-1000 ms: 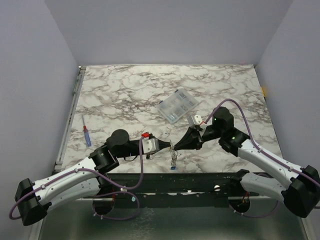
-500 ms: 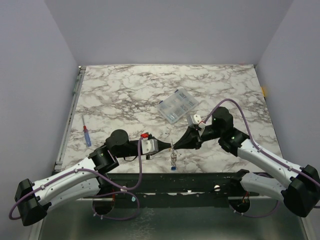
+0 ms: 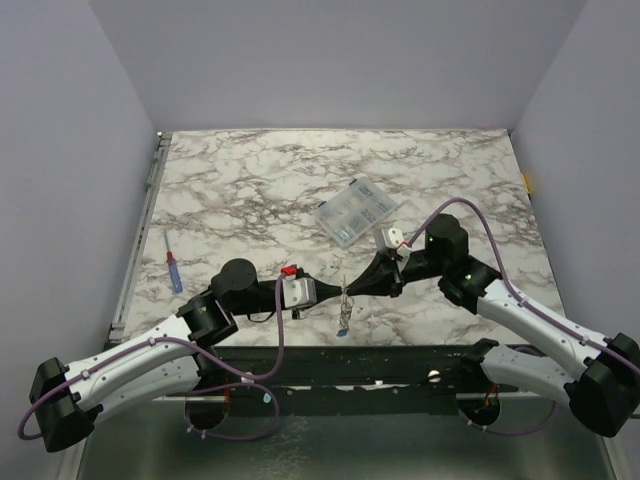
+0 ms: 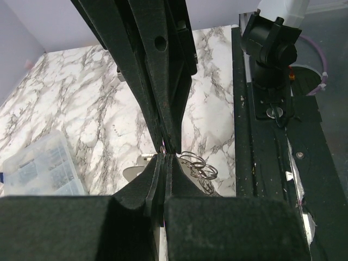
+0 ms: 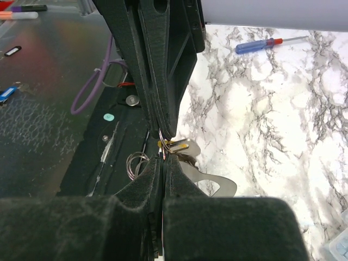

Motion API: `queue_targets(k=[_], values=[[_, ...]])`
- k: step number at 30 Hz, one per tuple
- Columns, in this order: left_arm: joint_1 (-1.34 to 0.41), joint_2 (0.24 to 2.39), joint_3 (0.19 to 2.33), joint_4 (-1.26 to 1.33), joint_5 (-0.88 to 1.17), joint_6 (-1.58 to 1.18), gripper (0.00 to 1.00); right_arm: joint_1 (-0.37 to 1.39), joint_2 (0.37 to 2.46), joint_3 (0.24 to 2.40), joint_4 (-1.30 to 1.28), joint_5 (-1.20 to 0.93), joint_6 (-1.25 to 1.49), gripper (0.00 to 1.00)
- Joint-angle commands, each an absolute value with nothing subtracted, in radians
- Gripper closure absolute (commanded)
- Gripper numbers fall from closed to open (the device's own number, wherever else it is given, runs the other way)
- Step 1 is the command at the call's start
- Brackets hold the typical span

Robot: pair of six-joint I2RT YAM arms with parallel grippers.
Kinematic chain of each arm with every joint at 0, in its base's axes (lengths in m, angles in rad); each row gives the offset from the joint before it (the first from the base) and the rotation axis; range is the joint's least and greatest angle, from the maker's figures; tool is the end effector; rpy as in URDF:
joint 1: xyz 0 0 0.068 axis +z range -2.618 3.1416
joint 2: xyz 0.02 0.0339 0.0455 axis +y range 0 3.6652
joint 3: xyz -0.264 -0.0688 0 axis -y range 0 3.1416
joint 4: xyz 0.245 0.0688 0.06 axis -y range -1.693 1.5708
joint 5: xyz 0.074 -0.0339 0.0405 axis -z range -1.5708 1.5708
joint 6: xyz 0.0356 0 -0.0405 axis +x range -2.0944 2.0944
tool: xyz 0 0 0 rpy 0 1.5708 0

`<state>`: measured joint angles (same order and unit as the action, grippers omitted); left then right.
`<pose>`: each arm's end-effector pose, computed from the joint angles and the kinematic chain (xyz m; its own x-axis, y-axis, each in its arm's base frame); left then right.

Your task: Put the keys on the keyring

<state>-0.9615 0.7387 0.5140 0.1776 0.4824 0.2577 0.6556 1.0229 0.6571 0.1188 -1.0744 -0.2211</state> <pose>0.0909 -0.1591 0.2902 0.2267 0.0697 -0.9715 0.9658 0.1129 0.2335 0.1560 0.1595 0.2850 0.0228 -0.1142 -0.9932 -0.9852 -0.1715 -0.0029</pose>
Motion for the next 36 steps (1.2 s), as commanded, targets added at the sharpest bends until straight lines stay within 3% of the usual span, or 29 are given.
queue_targets(k=[1, 34, 36], values=[[-0.959, 0.730, 0.515, 0.198, 0.512, 0.249, 1.00, 0.662, 0.994, 0.700, 0.107, -1.039, -0.240, 1.00], [-0.959, 0.738, 0.515, 0.188, 0.465, 0.257, 1.00, 0.662, 0.953, 0.699, 0.151, -1.016, -0.216, 1.00], [-0.959, 0.737, 0.515, 0.187, 0.452, 0.257, 0.93, 0.661, 0.955, 0.699, 0.152, -1.018, -0.216, 0.99]])
